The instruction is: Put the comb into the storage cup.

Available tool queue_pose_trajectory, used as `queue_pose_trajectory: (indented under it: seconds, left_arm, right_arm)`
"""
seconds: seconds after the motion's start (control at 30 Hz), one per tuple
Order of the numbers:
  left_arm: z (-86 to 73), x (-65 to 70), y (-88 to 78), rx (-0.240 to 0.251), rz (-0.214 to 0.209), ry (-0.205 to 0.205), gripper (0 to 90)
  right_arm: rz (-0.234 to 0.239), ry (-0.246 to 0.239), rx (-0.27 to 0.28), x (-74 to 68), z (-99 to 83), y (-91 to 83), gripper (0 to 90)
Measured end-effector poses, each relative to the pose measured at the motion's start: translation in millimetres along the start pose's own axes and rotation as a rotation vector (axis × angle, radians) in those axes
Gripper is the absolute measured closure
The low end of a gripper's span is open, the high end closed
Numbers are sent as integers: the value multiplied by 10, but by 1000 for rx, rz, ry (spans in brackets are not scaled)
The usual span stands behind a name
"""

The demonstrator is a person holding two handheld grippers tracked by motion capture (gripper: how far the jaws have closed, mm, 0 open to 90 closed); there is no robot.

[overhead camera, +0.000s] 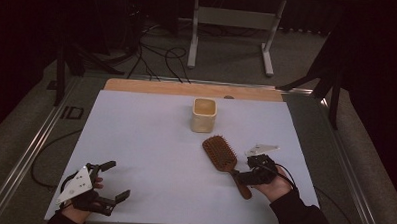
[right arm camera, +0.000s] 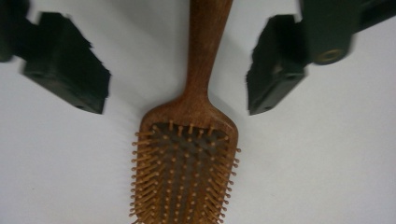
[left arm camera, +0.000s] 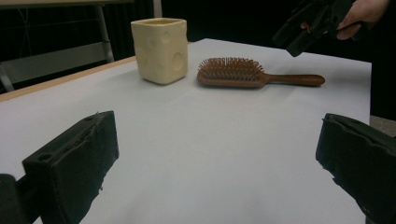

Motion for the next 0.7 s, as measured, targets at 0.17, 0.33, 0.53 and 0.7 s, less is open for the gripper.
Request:
queue_pose_trajectory:
  seconds: [0.17,0.33,0.53,0.7]
  left_arm:
    - [4,-3,-5,3,-1,-3,0]
    - [4,-1,-6,3,-2,-1,0]
    - [9,-4,-12,8,-1,-4,0]
    - [7,-2,-10,6,-3,-6,0]
  right_arm:
    - [11,9,-21,-7,66,37,136]
    - [26,-2,-43,-68,124,72,86]
    - [12,-29,-110,-84,193,146,86]
    - [30,-36,-165,-71,217,232,87]
Point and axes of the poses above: each handheld gripper's, and its own axes: y roughly forward along the jaws, z roughly out of its top, x roughly to its right, the point moved 3 cm from there along y, roughly forward along the jaws, and after that the axes turned 9 degrees about -y, right-handed, at the moved point
